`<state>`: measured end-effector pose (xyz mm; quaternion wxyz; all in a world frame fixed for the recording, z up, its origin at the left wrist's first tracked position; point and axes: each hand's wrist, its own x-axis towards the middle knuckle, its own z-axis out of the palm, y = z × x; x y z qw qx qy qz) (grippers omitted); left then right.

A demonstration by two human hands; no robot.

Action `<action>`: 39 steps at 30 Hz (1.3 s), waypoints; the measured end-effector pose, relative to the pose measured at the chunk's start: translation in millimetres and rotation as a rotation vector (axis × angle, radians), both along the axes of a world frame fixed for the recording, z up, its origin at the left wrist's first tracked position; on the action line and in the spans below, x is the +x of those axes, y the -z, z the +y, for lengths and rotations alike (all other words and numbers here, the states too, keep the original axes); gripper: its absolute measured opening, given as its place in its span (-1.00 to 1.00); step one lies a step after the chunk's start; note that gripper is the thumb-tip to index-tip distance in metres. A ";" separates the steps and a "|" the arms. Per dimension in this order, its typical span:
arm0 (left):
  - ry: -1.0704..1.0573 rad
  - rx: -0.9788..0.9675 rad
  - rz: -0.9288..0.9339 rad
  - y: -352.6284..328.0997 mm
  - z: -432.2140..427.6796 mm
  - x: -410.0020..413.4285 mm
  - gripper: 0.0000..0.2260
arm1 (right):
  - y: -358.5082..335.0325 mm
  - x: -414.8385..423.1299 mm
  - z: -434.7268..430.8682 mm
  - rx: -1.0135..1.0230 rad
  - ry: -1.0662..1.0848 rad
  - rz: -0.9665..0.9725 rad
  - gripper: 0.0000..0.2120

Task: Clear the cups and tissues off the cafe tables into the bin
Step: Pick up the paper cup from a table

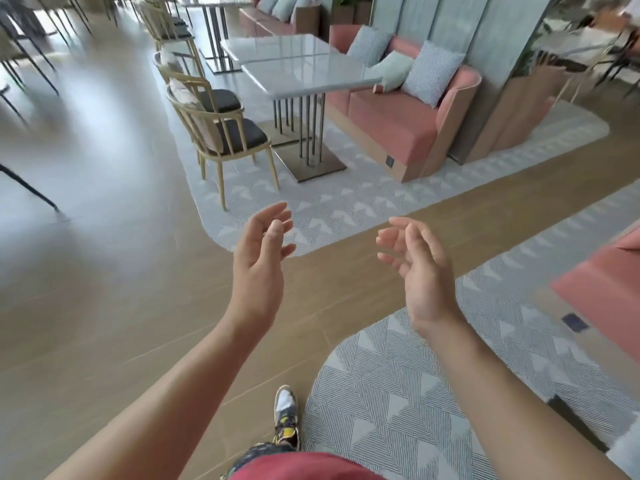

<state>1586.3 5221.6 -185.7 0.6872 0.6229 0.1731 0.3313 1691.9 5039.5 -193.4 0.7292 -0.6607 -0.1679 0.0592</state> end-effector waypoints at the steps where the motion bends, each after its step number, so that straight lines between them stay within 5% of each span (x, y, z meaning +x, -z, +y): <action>1: 0.015 -0.003 0.013 -1.8 15.1 22.3 -0.71 | -2.1 20.0 14.3 -0.006 0.012 0.006 -0.65; 14: 0.169 0.037 0.057 -15.5 154.8 266.5 -0.72 | -12.0 241.2 143.2 -0.001 0.134 0.000 -0.69; 39: 0.149 0.051 0.051 -16.7 242.2 816.9 -0.69 | -17.4 811.6 228.0 0.026 0.158 -0.022 -0.67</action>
